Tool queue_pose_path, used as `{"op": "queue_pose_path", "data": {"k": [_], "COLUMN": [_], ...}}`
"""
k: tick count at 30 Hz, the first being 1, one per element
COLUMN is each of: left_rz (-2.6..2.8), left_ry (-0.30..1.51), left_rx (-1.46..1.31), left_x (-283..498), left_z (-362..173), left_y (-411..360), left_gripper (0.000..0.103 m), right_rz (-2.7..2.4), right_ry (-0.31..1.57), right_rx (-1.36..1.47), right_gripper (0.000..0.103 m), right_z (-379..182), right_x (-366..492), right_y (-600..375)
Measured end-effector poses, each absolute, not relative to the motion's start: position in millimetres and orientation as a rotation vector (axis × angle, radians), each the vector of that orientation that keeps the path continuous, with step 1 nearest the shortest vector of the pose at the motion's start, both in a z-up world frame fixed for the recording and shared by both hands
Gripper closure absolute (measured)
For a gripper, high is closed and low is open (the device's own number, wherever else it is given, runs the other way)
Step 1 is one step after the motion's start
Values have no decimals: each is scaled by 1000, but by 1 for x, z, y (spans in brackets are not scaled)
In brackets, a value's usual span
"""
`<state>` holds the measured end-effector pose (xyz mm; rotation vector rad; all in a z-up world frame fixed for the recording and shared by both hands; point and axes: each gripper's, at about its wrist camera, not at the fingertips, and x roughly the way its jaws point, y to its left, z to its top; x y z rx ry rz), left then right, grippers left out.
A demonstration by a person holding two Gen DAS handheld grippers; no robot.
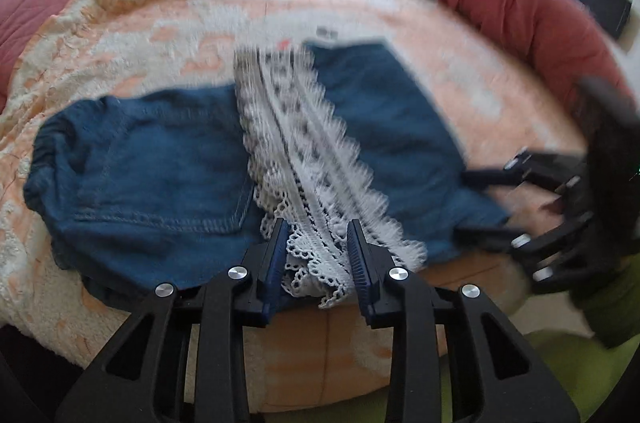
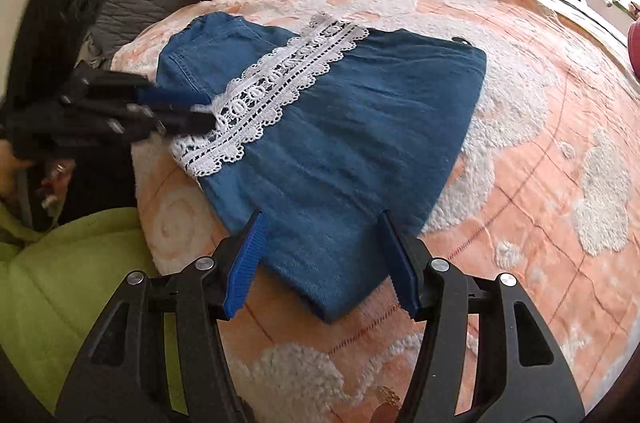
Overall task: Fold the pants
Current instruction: 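Open both grippers and press the lengthwise-folded shorts flat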
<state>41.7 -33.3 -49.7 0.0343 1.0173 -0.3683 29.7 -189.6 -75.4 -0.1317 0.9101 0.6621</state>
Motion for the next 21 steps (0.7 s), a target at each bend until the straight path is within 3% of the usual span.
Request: {"op": "queue_pose_path", "data": {"k": [6,10,13,19,21], "left_rz": [-361,-353,-351,-347,-343], "left_ry": [1016,987,962,931,926], "left_rx": [-13,9,13,28,26], "left_x": [43,38,34,26,26], "left_z": [-53,-45,-36,-25,-23], "left_y": [-22,-24,-25,-28,-27], "left_gripper": [65,65,52,52,41], "right_rz": [655,651,640,630,621], "right_ry": [910,892,876,848,835], "right_rx": [-121,-97,-86,-33,-26], "right_gripper": [52,43,41,30,28], "right_z": [-73,-65,-59,-47,-43], "right_x": [27,24,22,23,24], "right_y": [-191,-198,-203,-215,-217]}}
